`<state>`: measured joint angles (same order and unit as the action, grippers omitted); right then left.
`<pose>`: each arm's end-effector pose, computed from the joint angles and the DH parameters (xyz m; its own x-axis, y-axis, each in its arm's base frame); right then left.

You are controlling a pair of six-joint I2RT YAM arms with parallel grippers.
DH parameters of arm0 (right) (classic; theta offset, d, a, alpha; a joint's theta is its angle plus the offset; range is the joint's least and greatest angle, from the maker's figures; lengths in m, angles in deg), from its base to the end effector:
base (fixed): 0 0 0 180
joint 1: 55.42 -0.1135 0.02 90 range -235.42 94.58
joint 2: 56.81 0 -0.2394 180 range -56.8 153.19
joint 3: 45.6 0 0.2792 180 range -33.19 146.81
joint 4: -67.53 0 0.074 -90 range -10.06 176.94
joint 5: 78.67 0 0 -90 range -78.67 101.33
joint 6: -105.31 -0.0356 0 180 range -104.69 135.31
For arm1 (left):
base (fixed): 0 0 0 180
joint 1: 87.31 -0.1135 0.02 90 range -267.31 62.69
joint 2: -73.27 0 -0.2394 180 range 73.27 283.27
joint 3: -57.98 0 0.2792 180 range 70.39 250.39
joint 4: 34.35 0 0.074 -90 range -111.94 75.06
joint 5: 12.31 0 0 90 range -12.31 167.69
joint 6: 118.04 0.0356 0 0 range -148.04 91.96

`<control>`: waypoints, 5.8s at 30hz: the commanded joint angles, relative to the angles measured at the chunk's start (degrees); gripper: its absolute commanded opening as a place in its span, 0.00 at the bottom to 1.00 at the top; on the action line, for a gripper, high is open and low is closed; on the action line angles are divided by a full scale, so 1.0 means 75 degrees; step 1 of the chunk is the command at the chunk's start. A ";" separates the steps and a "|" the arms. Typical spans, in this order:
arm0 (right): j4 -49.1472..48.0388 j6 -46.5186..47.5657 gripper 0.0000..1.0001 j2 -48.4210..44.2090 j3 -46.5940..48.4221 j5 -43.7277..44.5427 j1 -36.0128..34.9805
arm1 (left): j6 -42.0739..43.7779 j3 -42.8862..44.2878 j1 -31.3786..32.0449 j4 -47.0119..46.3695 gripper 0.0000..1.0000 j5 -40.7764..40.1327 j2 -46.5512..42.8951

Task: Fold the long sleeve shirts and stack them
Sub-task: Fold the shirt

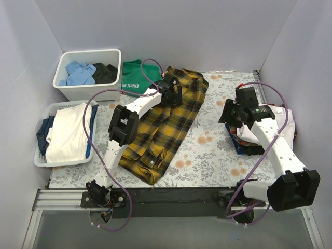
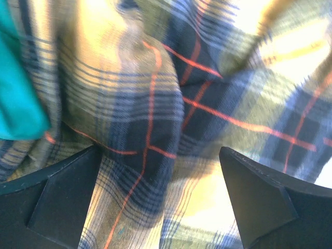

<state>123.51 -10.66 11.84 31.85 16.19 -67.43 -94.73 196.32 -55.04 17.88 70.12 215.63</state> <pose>0.2776 0.0560 0.2989 -0.7111 0.2948 -0.6383 0.1784 0.9538 0.2418 0.4665 -0.2890 0.1493 -0.7074 -0.6300 -0.3204 -0.4607 0.7548 -0.4669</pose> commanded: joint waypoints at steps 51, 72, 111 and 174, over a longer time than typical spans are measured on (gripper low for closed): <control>-0.4111 -0.4307 0.01 0.4618 -0.2062 -0.1258 -0.5699 | 0.1440 -0.7485 -0.1233 -0.0023 0.98 0.0963 -0.8939; -0.1099 -0.1225 0.04 -0.0585 -0.3937 0.0184 -0.3332 | 0.0727 -0.9405 -0.1221 -0.0537 0.98 0.4097 -0.8997; -0.1145 -0.2196 0.75 -0.3093 -0.6468 -0.2629 -0.3320 | -0.2989 -1.2759 0.0478 -0.1720 0.75 0.4853 -0.9384; -0.1414 -0.1119 0.01 -0.2426 -0.2414 -0.1878 -0.2115 | -0.2510 -0.7510 0.0561 -0.0269 0.00 0.2523 -0.7815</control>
<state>117.87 -21.09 -7.68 10.26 0.89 -88.02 -116.04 135.27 -47.94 13.99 96.45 155.98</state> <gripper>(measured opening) 0.042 0.032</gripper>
